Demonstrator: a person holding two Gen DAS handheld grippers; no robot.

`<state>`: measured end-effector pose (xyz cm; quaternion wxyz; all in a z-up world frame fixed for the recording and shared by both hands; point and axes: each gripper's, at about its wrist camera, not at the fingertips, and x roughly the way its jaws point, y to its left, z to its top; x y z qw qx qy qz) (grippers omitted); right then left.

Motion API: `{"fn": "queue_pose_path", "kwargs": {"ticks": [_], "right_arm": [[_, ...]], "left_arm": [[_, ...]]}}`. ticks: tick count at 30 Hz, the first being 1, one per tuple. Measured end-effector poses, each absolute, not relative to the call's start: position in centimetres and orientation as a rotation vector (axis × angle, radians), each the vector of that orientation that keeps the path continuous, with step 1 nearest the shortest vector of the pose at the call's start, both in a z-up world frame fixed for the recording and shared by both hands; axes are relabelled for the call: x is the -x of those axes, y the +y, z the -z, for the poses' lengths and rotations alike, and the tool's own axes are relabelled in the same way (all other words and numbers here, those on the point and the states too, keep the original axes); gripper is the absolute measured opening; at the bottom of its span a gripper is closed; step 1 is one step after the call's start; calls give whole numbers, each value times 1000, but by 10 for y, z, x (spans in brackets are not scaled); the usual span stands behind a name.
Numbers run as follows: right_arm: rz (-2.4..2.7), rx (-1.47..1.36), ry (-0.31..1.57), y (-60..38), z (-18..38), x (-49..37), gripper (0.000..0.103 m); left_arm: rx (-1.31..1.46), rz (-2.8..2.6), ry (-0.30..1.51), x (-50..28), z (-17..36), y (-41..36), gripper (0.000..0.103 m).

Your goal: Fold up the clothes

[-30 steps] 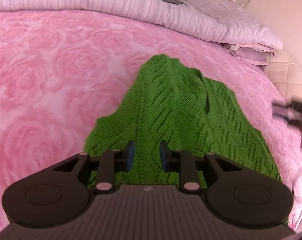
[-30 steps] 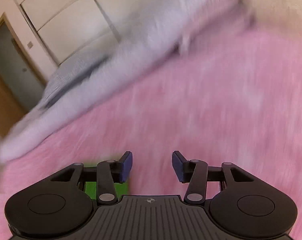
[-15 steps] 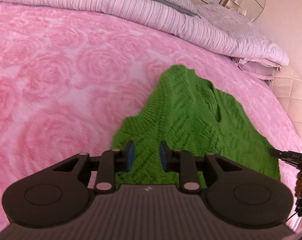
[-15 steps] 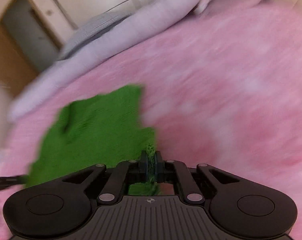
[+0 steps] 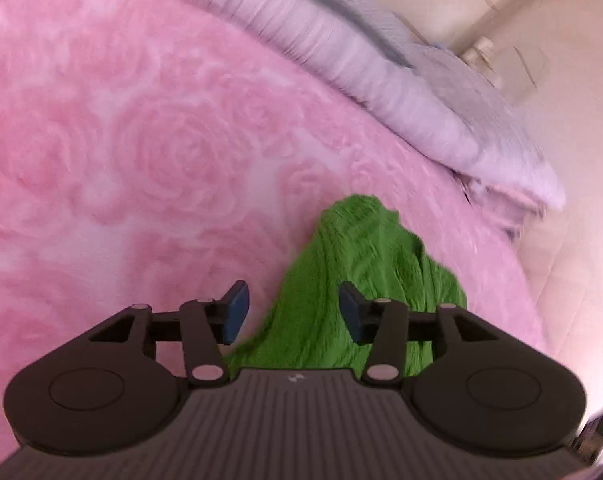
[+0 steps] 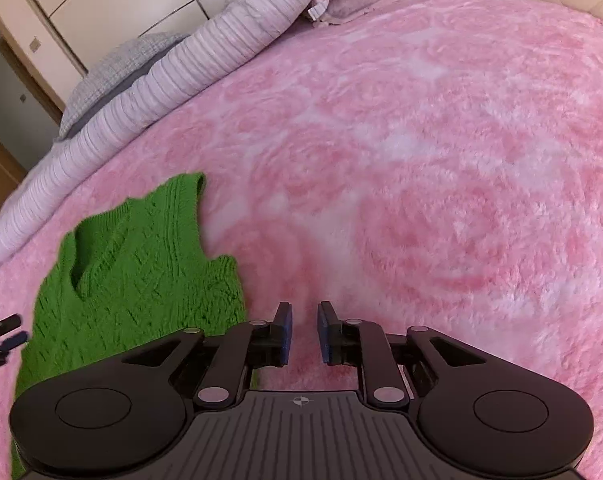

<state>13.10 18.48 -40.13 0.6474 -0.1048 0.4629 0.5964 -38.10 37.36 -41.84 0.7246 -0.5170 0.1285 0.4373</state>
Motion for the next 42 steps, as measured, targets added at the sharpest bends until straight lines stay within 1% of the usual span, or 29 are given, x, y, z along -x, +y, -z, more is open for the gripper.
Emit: {"fn": "queue_pose_path", "kwargs": {"ticks": [2, 3, 4, 5, 6, 7, 9, 11, 12, 13, 15, 18, 20, 21, 22, 24, 28, 29, 31, 32, 33, 35, 37, 39, 42], "right_arm": [[-1355, 221, 1062, 182, 401, -136, 18], [-1353, 216, 1068, 182, 402, -137, 18], [-1353, 213, 1072, 180, 402, -139, 18], [-1355, 209, 1075, 179, 402, -140, 18], [-1356, 205, 1077, 178, 403, -141, 18], [-1359, 201, 1077, 177, 403, -141, 18], [-1365, 198, 1074, 175, 403, -142, 18], [-1362, 195, 1075, 174, 403, -143, 18], [-1360, 192, 1076, 173, 403, -143, 18], [-1358, 190, 1077, 172, 402, -143, 18], [-1352, 190, 1075, 170, 401, -143, 18], [-1344, 208, 1054, 166, 398, -142, 18], [-1339, 222, 1045, 163, 398, -144, 18], [-1340, 222, 1048, 162, 400, -146, 18], [-1340, 216, 1052, 162, 401, -147, 18], [-1335, 189, 1067, 160, 404, -150, 19], [-1333, 175, 1062, 160, 406, -149, 19], [-1334, 176, 1058, 159, 406, -149, 19], [-1338, 174, 1058, 159, 407, -149, 19], [-1339, 171, 1060, 158, 407, -150, 19], [-1341, 170, 1063, 158, 407, -151, 19], [-1345, 173, 1063, 158, 407, -151, 19], [-1349, 175, 1059, 158, 407, -151, 19], [-1347, 170, 1060, 157, 408, -152, 19], [-1347, 167, 1058, 157, 408, -151, 19]], "left_arm": [[1296, -894, 200, 379, 437, 388, 42], [1336, -863, 167, 376, 442, 391, 31], [1328, -840, 148, 371, 442, 391, 27], [1254, -833, 158, 361, 435, 385, 24], [1096, -842, 206, 345, 420, 373, 16], [937, -847, 251, 329, 405, 360, 12], [583, -799, 387, 288, 381, 319, 12], [252, -695, 570, 247, 378, 267, 15], [135, -655, 652, 232, 383, 245, 21], [83, -633, 694, 225, 389, 230, 21], [130, -620, 697, 229, 392, 222, 21], [313, -655, 602, 255, 384, 232, 21], [376, -676, 538, 270, 375, 241, 31], [354, -668, 549, 269, 374, 243, 37], [307, -650, 582, 264, 374, 243, 39], [214, -612, 649, 253, 376, 240, 39], [-4, -563, 771, 223, 397, 213, 41], [-54, -563, 796, 217, 402, 209, 40], [-107, -606, 827, 213, 411, 213, 8], [-55, -655, 808, 216, 409, 226, 8], [53, -718, 753, 226, 402, 244, 8], [294, -901, 615, 259, 388, 289, 8], [432, -1144, 516, 298, 382, 326, 10], [552, -1335, 469, 341, 380, 353, 11], [627, -1386, 431, 389, 379, 353, 12]]}}
